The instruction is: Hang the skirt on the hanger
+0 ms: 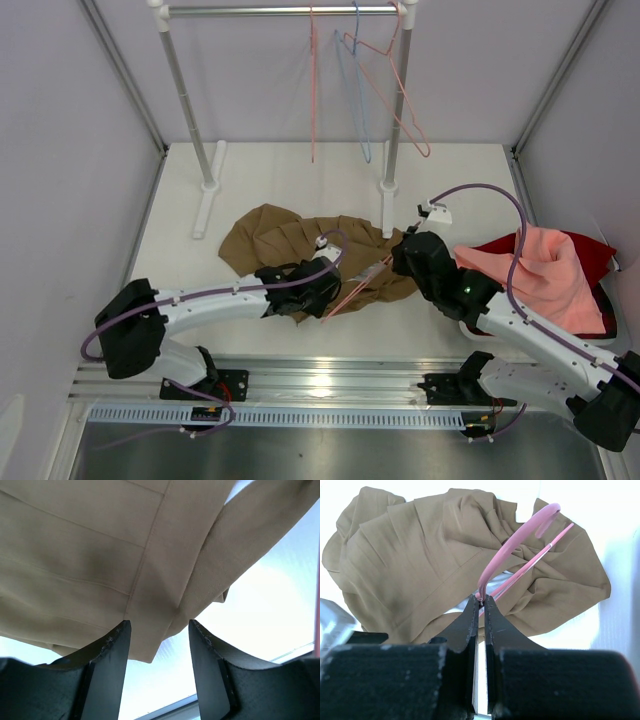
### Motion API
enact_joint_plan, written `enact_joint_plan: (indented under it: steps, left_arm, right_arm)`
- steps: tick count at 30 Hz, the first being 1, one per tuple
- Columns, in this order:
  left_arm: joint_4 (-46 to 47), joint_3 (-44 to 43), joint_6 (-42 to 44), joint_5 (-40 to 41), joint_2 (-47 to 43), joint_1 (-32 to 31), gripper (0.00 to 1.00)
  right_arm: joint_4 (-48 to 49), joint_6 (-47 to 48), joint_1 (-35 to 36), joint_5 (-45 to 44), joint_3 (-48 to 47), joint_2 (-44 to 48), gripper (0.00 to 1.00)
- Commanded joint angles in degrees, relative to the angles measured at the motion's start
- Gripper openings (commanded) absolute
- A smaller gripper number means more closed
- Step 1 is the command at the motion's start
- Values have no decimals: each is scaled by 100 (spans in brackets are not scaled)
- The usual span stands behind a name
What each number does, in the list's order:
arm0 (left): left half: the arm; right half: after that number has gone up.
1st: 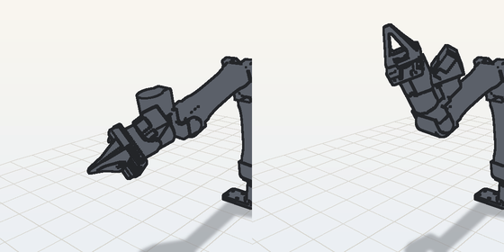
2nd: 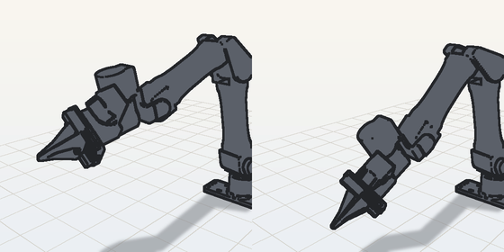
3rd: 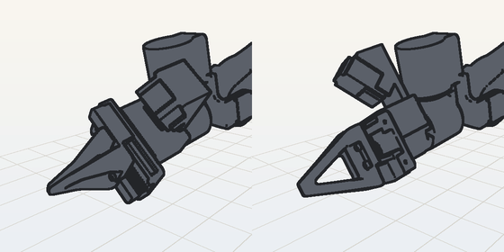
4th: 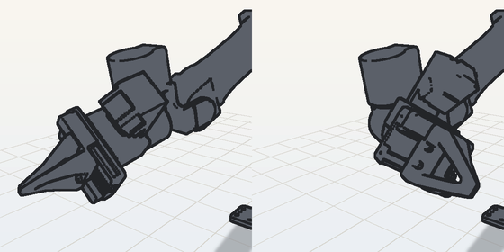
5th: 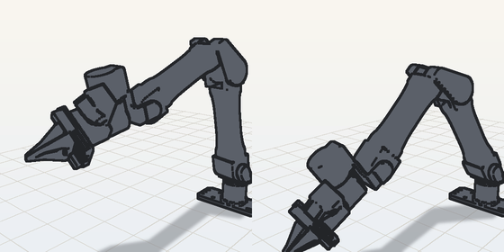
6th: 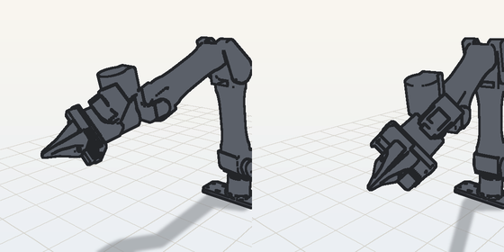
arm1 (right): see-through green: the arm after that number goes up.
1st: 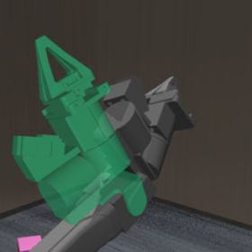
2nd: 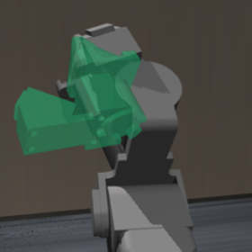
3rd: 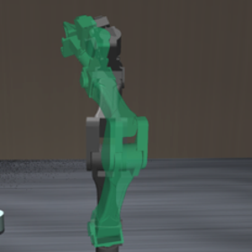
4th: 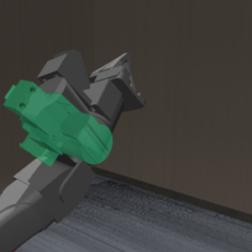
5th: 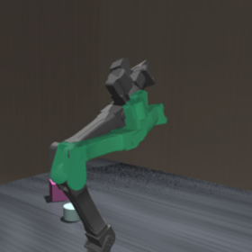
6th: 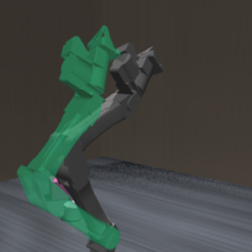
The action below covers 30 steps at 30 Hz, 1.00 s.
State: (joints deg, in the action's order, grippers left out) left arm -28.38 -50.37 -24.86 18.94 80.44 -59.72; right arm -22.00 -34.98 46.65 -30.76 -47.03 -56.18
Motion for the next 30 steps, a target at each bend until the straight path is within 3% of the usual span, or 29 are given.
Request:
enact_joint_plan:
  steps: [1,15,27,30]
  left_arm:
    - [87,-175,78,162,217,-92,55]
    - [-80,-307,122,936,560,-118,50]
    - [-203,-518,183,1209,630,-110,17]
    - [-150,-562,227,1103,613,-92,3]
  right_arm:
    - [-59,-35,-42,-96,53,125,0]
    - [-76,-26,-95,-53,88,152,0]
    - [-15,-9,-113,-9,106,99,0]
    - [3,0,-121,-9,115,73,0]
